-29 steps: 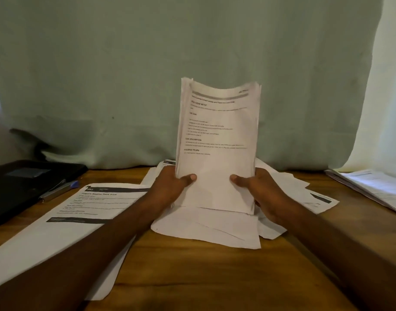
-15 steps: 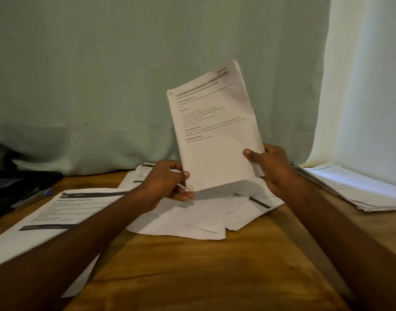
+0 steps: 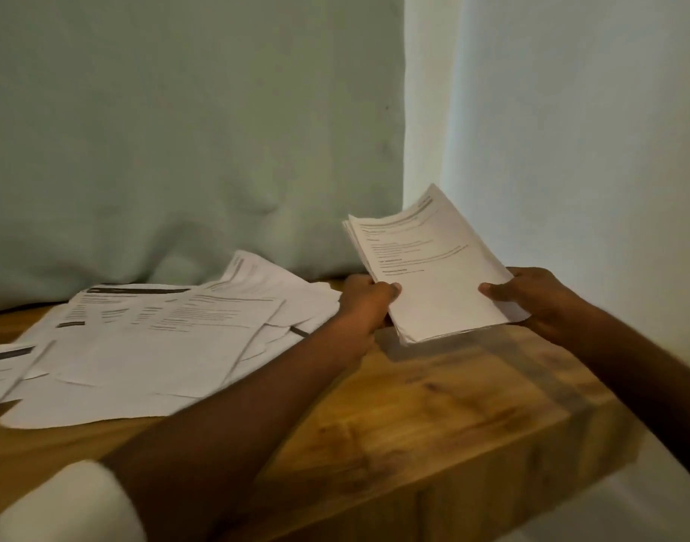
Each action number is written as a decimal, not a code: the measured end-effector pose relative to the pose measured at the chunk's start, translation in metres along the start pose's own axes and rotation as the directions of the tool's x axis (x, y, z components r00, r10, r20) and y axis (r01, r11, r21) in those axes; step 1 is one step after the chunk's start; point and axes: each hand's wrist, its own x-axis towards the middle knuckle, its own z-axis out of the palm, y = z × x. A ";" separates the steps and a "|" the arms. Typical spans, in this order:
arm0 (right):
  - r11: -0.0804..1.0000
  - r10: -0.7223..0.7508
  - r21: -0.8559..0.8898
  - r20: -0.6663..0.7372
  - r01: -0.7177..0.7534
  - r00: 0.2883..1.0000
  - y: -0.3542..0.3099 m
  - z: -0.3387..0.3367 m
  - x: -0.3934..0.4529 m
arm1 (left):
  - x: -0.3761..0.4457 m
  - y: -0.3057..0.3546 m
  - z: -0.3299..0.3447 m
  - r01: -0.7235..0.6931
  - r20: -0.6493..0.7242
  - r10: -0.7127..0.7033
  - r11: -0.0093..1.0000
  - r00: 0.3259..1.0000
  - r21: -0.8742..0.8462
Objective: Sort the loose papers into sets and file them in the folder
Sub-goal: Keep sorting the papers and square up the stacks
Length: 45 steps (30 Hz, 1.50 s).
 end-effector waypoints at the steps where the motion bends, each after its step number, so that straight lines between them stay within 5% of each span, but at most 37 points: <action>1: 0.999 0.010 -0.033 -0.024 -0.010 1.000 0.002 -0.015 0.003 | 0.007 -0.007 0.018 0.009 0.001 -0.009 1.000 1.000 0.000; 4: 0.990 0.035 -0.137 -0.062 -0.043 0.997 0.013 -0.050 0.018 | 0.028 -0.028 0.059 0.026 -0.036 -0.023 0.996 0.999 0.084; 7: 0.977 0.020 -0.212 -0.079 -0.037 0.997 0.025 -0.070 0.036 | 0.046 -0.047 0.089 -0.078 -0.094 0.123 0.920 0.988 0.383; 13: 0.982 -0.027 -0.186 -0.170 -0.005 0.985 0.041 -0.080 0.072 | 0.071 -0.062 0.110 -0.238 -0.007 0.301 0.766 0.953 0.598; 20: 0.997 -0.055 0.024 -0.393 0.070 0.918 0.076 -0.080 0.101 | 0.088 -0.074 0.113 -0.227 0.047 0.264 0.709 0.963 0.667; 28: 0.996 -0.042 0.063 -0.369 0.071 0.928 0.082 -0.079 0.104 | 0.093 -0.071 0.115 -0.086 -0.020 0.159 0.631 0.987 0.771; 34: 0.961 0.024 0.264 -0.375 0.082 0.927 0.084 -0.082 0.113 | 0.102 -0.066 0.111 -0.027 -0.098 0.172 0.606 0.980 0.795; 45: 0.992 -0.045 0.097 -0.348 0.084 0.936 0.091 -0.080 0.126 | 0.114 -0.065 0.110 0.054 -0.149 0.137 0.530 0.979 0.846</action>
